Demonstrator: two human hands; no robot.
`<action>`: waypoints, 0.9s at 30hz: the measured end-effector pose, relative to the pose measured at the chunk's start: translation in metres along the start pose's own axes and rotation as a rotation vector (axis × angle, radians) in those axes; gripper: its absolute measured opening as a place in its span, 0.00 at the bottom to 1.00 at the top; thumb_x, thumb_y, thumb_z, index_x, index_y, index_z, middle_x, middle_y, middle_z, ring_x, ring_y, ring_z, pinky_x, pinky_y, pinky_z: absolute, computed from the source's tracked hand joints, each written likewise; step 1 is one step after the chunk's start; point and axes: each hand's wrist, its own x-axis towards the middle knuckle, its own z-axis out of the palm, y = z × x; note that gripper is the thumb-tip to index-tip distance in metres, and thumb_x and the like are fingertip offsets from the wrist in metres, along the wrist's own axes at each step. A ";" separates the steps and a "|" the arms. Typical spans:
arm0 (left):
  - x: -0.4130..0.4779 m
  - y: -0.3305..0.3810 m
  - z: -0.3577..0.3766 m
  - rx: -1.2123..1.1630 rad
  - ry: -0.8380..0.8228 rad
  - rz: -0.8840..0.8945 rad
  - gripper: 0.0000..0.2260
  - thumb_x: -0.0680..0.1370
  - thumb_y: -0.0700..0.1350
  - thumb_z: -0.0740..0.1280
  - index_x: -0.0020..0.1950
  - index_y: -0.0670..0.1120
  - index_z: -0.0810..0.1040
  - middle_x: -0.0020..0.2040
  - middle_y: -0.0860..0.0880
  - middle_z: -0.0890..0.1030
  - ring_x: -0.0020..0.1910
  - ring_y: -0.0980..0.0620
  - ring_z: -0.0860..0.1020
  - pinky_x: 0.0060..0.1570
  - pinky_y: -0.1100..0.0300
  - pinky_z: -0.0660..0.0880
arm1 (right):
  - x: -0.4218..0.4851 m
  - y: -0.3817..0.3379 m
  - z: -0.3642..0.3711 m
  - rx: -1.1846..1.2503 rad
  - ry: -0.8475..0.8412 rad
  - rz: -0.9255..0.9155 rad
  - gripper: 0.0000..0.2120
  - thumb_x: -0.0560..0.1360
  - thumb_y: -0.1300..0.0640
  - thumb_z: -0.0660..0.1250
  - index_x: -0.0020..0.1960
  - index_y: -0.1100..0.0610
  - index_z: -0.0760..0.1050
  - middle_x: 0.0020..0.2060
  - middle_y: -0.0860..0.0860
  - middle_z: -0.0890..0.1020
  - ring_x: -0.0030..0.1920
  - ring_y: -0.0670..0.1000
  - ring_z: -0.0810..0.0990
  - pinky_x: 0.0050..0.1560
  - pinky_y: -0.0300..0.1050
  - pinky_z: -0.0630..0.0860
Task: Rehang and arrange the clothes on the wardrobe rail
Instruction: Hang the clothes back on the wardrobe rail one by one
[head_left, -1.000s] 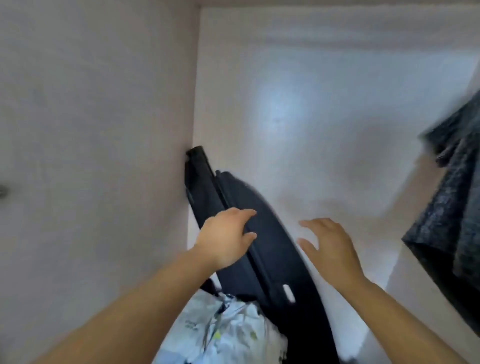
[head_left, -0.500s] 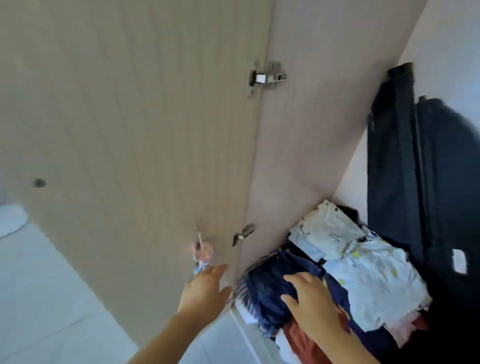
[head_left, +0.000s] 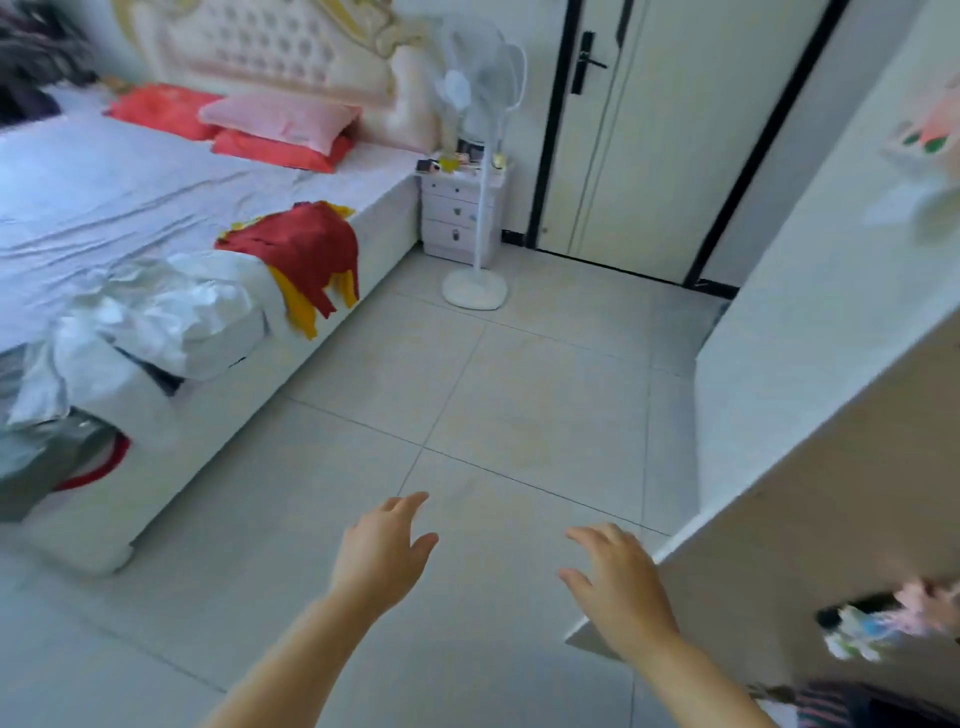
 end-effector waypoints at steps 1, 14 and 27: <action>0.001 -0.018 -0.010 -0.006 0.028 -0.050 0.23 0.79 0.53 0.59 0.73 0.52 0.60 0.68 0.51 0.69 0.66 0.51 0.69 0.64 0.56 0.67 | 0.017 -0.018 0.005 0.010 -0.008 -0.050 0.20 0.76 0.48 0.63 0.67 0.49 0.68 0.62 0.46 0.72 0.64 0.49 0.68 0.63 0.39 0.63; 0.049 -0.173 -0.112 -0.050 0.313 -0.606 0.23 0.79 0.53 0.60 0.73 0.52 0.59 0.69 0.52 0.68 0.66 0.51 0.68 0.63 0.58 0.66 | 0.238 -0.223 0.072 0.047 -0.248 -0.594 0.21 0.75 0.50 0.66 0.66 0.51 0.70 0.60 0.49 0.74 0.61 0.52 0.70 0.61 0.44 0.65; 0.092 -0.338 -0.201 -0.134 0.505 -0.908 0.23 0.78 0.52 0.59 0.72 0.53 0.60 0.69 0.53 0.68 0.67 0.54 0.67 0.63 0.60 0.64 | 0.369 -0.450 0.160 0.027 -0.412 -0.947 0.20 0.76 0.50 0.63 0.67 0.50 0.69 0.61 0.46 0.73 0.62 0.49 0.69 0.61 0.43 0.63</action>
